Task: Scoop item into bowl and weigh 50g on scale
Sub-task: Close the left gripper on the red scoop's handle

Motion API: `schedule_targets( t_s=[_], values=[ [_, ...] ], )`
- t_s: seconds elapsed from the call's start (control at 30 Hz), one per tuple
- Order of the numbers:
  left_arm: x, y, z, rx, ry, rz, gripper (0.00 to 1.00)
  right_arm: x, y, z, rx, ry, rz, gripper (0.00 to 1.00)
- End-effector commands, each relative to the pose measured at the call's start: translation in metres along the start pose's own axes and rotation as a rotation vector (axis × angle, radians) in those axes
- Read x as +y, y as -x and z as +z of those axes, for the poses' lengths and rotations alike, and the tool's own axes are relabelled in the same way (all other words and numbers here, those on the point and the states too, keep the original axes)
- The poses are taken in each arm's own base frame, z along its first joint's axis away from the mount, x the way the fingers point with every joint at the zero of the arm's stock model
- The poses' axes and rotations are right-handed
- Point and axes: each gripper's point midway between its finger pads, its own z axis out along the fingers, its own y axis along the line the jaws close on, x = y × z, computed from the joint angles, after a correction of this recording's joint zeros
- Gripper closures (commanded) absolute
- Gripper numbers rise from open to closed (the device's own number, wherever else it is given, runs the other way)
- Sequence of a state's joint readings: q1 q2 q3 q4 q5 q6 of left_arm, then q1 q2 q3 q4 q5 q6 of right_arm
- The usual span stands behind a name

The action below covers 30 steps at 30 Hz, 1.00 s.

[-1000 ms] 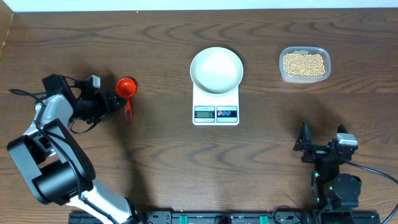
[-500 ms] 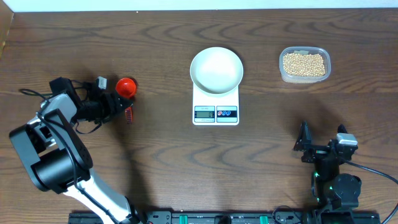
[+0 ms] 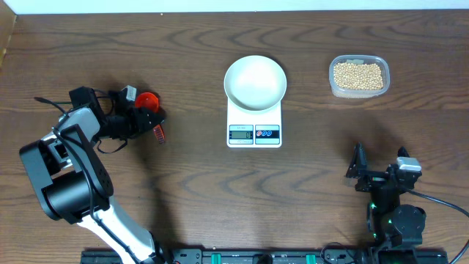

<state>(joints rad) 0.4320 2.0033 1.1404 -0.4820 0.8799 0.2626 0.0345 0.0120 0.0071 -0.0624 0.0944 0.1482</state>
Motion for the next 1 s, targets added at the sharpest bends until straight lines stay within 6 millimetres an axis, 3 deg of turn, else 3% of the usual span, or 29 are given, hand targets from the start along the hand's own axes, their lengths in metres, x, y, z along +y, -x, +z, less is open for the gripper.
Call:
schedule_targets(
  t_s=[0.0,0.5,0.8,0.97],
  values=[
    [0.008,-0.006,0.004,0.017,0.018,-0.016,0.50,0.001,0.000,0.000,-0.002,0.004,-0.008,0.01],
    [0.010,0.003,0.004,-0.016,0.023,-0.043,0.51,0.001,0.000,0.000,-0.002,0.004,-0.008,0.01],
    [0.009,0.004,0.004,-0.019,0.019,-0.074,0.69,0.001,0.000,0.000,-0.002,0.004,-0.008,0.01],
    [0.004,0.008,0.004,-0.034,-0.015,-0.097,0.92,0.001,0.000,0.000,-0.002,0.004,-0.008,0.01]
  ],
)
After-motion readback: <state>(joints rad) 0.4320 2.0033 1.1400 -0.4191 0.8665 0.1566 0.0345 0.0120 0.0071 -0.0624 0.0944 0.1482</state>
